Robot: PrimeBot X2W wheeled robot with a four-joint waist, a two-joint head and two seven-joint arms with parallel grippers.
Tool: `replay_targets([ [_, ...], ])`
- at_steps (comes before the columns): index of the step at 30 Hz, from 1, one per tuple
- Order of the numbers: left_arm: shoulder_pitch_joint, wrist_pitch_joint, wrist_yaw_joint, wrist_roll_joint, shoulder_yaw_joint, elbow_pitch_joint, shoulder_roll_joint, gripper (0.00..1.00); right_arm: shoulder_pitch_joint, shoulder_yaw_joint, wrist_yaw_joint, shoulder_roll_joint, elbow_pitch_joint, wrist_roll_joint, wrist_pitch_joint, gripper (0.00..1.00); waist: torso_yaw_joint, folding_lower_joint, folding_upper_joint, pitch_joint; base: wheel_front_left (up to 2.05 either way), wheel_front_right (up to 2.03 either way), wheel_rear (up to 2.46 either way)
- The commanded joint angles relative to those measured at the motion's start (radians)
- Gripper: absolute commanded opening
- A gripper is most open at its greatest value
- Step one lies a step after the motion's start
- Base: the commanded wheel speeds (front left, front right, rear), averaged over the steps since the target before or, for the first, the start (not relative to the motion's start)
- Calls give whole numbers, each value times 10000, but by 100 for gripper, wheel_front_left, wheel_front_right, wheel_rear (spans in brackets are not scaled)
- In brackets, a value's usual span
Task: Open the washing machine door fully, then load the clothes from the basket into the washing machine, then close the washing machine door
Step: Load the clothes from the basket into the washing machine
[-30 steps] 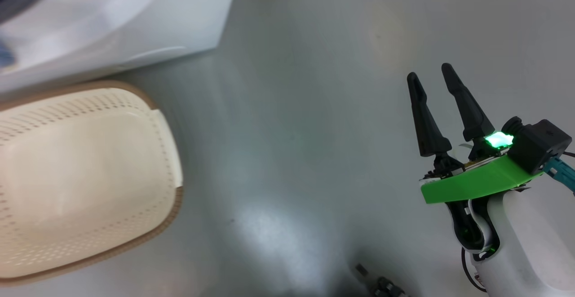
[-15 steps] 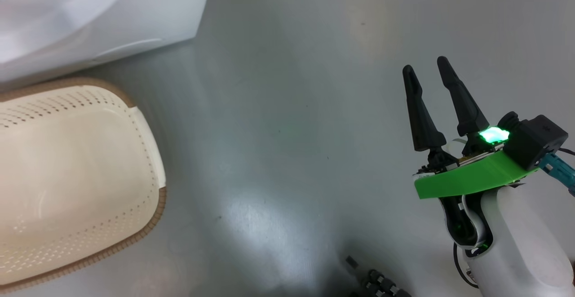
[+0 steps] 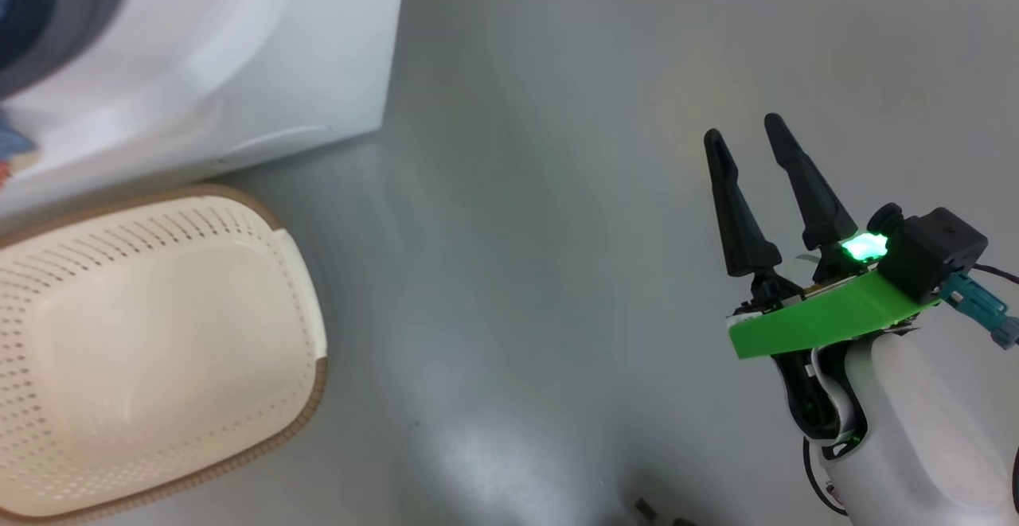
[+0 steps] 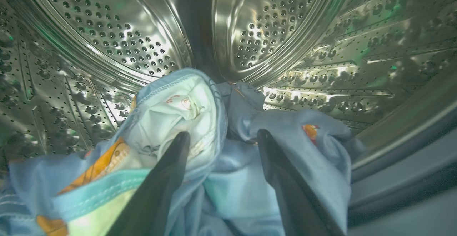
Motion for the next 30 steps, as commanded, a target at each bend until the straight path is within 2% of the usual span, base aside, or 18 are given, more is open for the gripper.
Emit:
replay_targets([
  [1,324,-191,-30,-86,68,-147,353,100,197,231,44,-134,-144,-41,-80,100,272,1,-1,-671,0,0,0],
  [12,2254,-468,-128,-383,177,-717,-68,100,499,279,44,-424,144,81,-80,100,927,1,-1,-2229,0,0,0],
  [21,4922,-475,-8,-121,638,-2834,-563,100,1026,215,44,-654,344,205,-80,100,1818,1,-1,-3524,0,0,0],
  [30,7635,-476,386,197,1357,-4899,-1249,100,1593,55,44,-819,500,313,-80,100,2257,1,-1,-4714,0,0,0],
])
